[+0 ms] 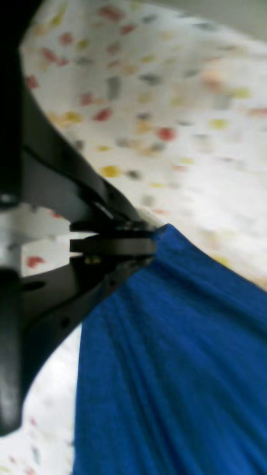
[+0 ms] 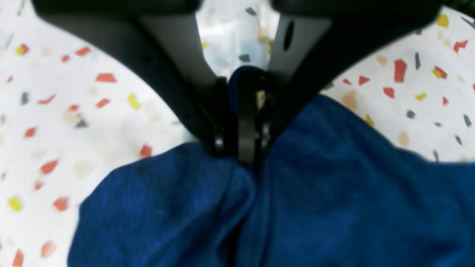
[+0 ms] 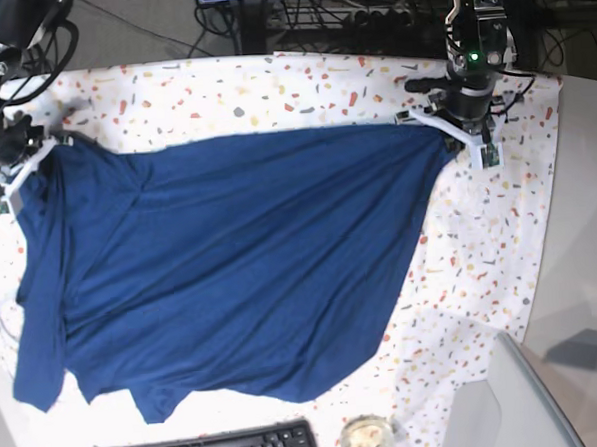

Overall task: Layout the t-shirt on the table in an organized manner, then fold the t-shirt properly
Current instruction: 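Lay the lifted shirt flat on the table with both grippers, then release the shirt with the right gripper and regrasp its edge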

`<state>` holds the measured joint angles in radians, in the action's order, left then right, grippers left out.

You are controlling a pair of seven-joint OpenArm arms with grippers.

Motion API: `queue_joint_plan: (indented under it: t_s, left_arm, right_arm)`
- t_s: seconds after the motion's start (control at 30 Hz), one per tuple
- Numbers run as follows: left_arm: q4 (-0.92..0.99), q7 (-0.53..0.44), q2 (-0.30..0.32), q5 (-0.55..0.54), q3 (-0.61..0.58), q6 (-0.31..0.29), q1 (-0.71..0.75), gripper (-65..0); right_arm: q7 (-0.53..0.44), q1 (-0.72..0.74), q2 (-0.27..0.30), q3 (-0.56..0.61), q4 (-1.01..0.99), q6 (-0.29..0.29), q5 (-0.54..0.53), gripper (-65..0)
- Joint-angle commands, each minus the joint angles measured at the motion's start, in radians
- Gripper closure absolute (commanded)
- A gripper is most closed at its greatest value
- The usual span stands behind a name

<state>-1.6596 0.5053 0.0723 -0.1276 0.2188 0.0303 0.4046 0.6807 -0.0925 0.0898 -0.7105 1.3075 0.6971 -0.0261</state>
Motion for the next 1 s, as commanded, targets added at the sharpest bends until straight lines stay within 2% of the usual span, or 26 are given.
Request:
queue_joint_plan:
  t_s: [0.0,0.2,0.3,0.47,0.53,0.67,0.77,0.9,0.97]
  left_arm:
    - [-0.014,-0.037,0.008,0.003,0.018,0.006,-0.002,0.0]
    - [-0.012,-0.037,0.008,0.003,0.021,0.006,0.020,0.0]
    - [-0.014,-0.033,0.008,0.003,0.023,0.006,0.020,0.0]
    - [-0.014,-0.032,0.008,0.004,0.021,0.006,0.021,0.0]
    - [-0.014,-0.032,0.008,0.004,0.020,0.006,0.032,0.0]
    - [-0.014,-0.032,0.004,0.004,0.018,0.006,0.043,0.0]
    - [-0.015,-0.032,0.004,0.004,0.018,0.006,0.053,0.0]
    - [-0.015,-0.032,0.004,0.004,0.018,0.006,0.055,0.0]
    - [-0.014,-0.032,0.004,0.004,0.018,0.006,0.057,0.0]
  right_arm:
    - [-0.016,0.007,0.017,-0.007,0.004,0.001,-0.013,-0.6]
    - [-0.011,0.001,0.024,-0.045,-0.013,0.001,-0.011,-0.6]
    - [-0.009,-0.020,0.061,-0.038,-0.013,0.001,-0.011,-0.6]
    - [-0.009,-0.026,0.075,-0.044,-0.013,0.001,-0.011,-2.0]
    - [-0.008,-0.026,0.080,-0.044,-0.013,0.001,-0.011,-6.9]
    - [0.014,-0.029,0.081,-0.045,-0.006,0.001,-0.011,-32.3]
    - [0.053,-0.048,0.089,-0.070,0.065,0.001,-0.011,-45.5]
    - [0.026,-0.040,0.061,-0.232,0.189,0.001,-0.015,-45.9]
    - [0.004,0.001,0.058,-0.271,0.205,0.001,-0.013,-44.7]
